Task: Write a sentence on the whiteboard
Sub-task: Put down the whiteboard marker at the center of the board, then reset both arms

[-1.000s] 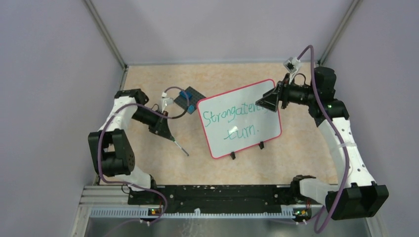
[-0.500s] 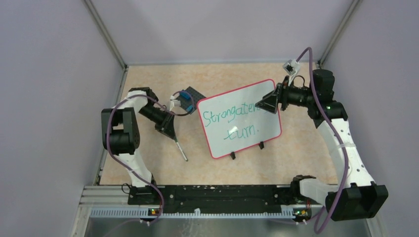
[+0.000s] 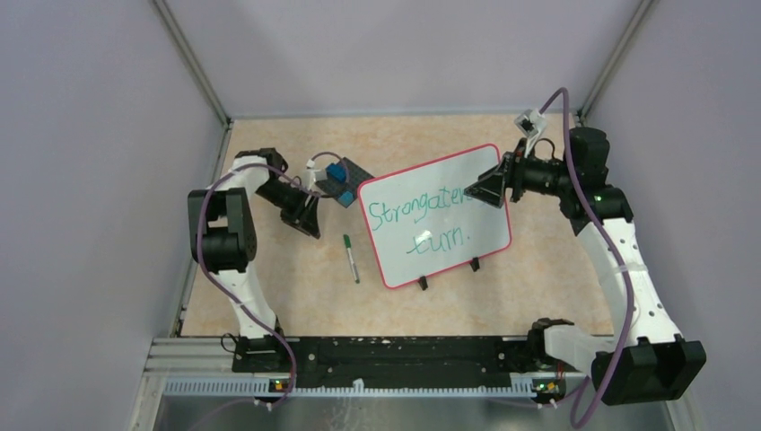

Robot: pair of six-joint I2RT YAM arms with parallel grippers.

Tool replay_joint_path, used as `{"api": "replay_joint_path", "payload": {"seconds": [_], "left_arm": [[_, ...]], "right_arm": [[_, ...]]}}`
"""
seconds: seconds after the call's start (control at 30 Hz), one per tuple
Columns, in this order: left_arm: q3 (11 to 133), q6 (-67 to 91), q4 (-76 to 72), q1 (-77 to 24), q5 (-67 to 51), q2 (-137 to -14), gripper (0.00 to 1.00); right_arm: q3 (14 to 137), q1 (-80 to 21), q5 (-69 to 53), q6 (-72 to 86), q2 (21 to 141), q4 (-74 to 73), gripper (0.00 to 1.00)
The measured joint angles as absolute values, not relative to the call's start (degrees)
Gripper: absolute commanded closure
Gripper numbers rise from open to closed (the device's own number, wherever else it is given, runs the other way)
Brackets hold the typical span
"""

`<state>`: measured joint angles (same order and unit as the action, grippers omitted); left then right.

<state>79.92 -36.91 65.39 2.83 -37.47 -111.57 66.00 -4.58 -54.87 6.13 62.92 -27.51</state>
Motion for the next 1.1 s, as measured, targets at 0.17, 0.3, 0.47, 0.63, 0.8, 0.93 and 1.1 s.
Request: {"api": "replay_joint_path", "payload": {"seconds": [0.17, 0.3, 0.47, 0.63, 0.8, 0.93, 1.1], "left_arm": [[81.87, -34.28, 63.05, 2.85, -38.04, -110.24, 0.19], [82.78, -30.96, 60.9, 2.85, -39.33, -105.56, 0.01], [86.35, -25.65, 56.71, 3.01, -40.56, -98.52, 0.01], [89.76, -19.05, 50.59, 3.66, -39.11, -92.92, 0.01], [85.32, -12.34, 42.19, 5.72, -34.96, -85.93, 0.01], [79.64, -8.97, 36.77, 6.48, -31.44, -82.21, 0.01], [74.32, -7.33, 34.09, 6.48, -28.38, -82.02, 0.01]], "right_arm": [[66.0, -4.58, -53.95, 5.61, 62.52, -27.7, 0.27], [66.26, -3.66, -52.95, 3.99, 62.3, -29.58, 0.26], [69.14, 1.98, -52.62, 0.84, 62.78, -32.88, 0.24], [74.59, 12.43, -54.22, -3.86, 66.17, -35.22, 0.22], [75.92, 22.5, -55.22, -9.37, 70.83, -38.04, 0.22], [75.72, 27.88, -54.24, -14.0, 73.97, -40.42, 0.22], [72.38, 30.06, -51.79, -18.59, 74.67, -41.28, 0.22]]}}
